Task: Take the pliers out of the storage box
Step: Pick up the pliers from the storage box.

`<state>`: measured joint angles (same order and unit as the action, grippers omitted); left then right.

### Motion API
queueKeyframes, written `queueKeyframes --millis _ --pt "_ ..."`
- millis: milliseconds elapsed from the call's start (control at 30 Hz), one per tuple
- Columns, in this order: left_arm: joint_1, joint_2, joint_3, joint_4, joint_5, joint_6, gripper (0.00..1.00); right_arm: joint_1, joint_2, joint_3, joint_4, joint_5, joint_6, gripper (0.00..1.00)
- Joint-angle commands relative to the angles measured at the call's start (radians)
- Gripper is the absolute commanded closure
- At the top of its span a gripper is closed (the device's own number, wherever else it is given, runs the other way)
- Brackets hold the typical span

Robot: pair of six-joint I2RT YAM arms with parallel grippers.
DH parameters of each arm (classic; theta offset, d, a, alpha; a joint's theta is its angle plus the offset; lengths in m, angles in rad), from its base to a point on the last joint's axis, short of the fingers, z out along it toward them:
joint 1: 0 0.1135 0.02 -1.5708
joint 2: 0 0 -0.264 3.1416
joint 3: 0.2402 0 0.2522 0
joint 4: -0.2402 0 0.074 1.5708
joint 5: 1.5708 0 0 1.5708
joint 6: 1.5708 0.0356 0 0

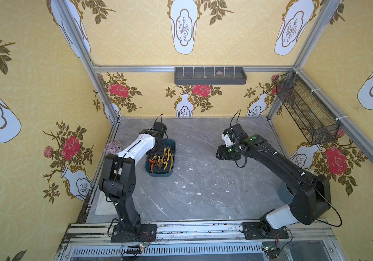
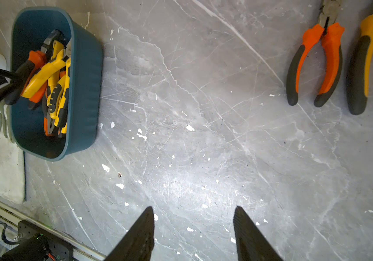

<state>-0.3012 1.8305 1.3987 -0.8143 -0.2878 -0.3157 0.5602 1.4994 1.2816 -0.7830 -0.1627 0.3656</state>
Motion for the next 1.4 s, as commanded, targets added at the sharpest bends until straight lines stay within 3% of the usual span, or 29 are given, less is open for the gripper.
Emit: queueKeyframes --millis 0,133,267,400,633,1100,1367 --pt "0.000 0.038 0.015 -0.029 -0.002 -0.003 0.68 -0.018 -0.011 -0.020 0.039 -0.027 -0.019 0.43" --pt "-0.001 0.067 0.020 -0.035 -0.013 -0.006 0.70 -0.036 -0.019 -0.045 0.044 -0.037 -0.023 0.43" --pt "0.000 0.068 0.015 -0.030 -0.017 -0.006 0.87 -0.049 -0.025 -0.057 0.044 -0.041 -0.025 0.43" --pt "0.000 0.069 0.014 -0.033 -0.017 -0.003 0.87 -0.049 -0.025 -0.059 0.042 -0.044 -0.023 0.43" --pt "0.000 0.049 0.013 -0.041 -0.015 -0.008 0.98 -0.049 -0.027 -0.055 0.037 -0.047 -0.010 0.43" --pt "-0.042 -0.046 0.149 -0.168 -0.042 -0.001 0.97 -0.032 -0.038 -0.065 0.035 -0.057 0.012 0.43" --pt "-0.184 -0.037 0.177 -0.220 -0.110 -0.047 0.95 -0.028 -0.067 -0.076 0.032 -0.054 0.019 0.43"
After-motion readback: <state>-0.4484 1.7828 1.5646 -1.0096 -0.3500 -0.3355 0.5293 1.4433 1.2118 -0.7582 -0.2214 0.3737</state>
